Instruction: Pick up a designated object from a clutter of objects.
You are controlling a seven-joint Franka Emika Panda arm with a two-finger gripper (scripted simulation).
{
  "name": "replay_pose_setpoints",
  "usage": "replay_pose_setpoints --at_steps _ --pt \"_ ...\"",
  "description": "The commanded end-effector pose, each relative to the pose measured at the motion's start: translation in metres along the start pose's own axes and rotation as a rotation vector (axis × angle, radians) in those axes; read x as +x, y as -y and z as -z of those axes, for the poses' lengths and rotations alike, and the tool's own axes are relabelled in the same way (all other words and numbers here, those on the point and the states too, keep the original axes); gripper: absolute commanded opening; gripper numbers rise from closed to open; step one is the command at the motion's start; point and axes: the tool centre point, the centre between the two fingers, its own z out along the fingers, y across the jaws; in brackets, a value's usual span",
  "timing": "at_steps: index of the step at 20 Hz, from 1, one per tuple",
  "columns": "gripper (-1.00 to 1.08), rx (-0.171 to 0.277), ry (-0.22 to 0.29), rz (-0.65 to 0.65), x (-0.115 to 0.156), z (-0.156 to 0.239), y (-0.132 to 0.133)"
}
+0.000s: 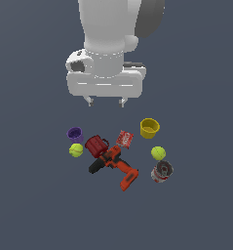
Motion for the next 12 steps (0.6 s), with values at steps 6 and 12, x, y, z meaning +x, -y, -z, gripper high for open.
replay_pose_setpoints --at_steps 6,12 --pt "1.0 -0.004 -0.003 0.01 0.003 -0.004 0.001" --pt "1.0 -0.01 0.001 0.073 0.014 -0.026 0.024"
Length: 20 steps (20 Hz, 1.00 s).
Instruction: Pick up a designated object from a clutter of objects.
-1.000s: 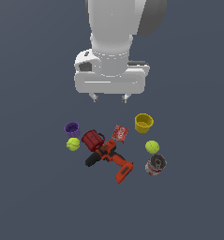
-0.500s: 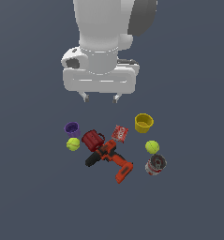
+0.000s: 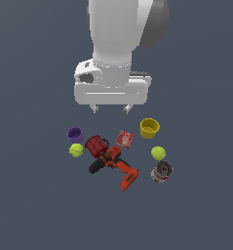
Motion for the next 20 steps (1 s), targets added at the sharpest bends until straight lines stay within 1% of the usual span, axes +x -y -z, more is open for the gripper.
replay_pose_setpoints --at_steps 1,6,11,16,20 --pt "1.0 -0.002 0.002 0.035 0.006 -0.013 0.013" --pt "1.0 -0.005 0.007 0.135 0.019 -0.049 0.051" --pt "1.0 0.002 0.012 0.271 0.029 -0.099 0.105" --pt "1.0 0.019 0.015 0.401 0.029 -0.149 0.161" --pt "1.0 0.034 0.017 0.477 0.024 -0.179 0.195"
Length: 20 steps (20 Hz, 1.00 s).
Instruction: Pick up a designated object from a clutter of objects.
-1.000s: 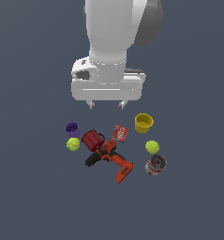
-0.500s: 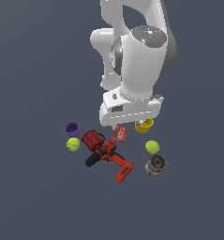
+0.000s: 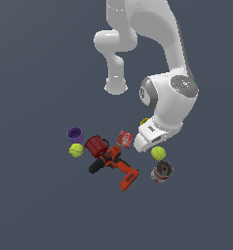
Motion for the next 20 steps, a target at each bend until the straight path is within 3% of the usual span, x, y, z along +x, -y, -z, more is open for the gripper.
replay_pose_setpoints --at_steps 1,8,20 --pt "1.0 0.009 -0.002 0.043 0.006 -0.017 0.018" --pt "1.0 0.025 -0.003 0.109 0.011 -0.044 0.048" --pt "1.0 0.026 -0.002 0.113 0.011 -0.067 0.051"
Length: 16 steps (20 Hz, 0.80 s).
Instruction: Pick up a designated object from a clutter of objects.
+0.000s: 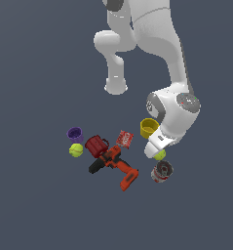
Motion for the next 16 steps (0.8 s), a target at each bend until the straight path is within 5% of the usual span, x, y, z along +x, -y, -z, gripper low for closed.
replay_pose_setpoints --at_steps 1,10,11,16 --pt "1.0 0.001 0.001 0.001 -0.001 -0.013 0.001" --pt "1.0 0.001 0.0 0.003 0.0 -0.037 0.001" --pt "-1.0 0.001 0.0 0.003 0.0 -0.037 0.001" --pt "-1.0 0.001 0.0 0.003 0.0 -0.037 0.001"
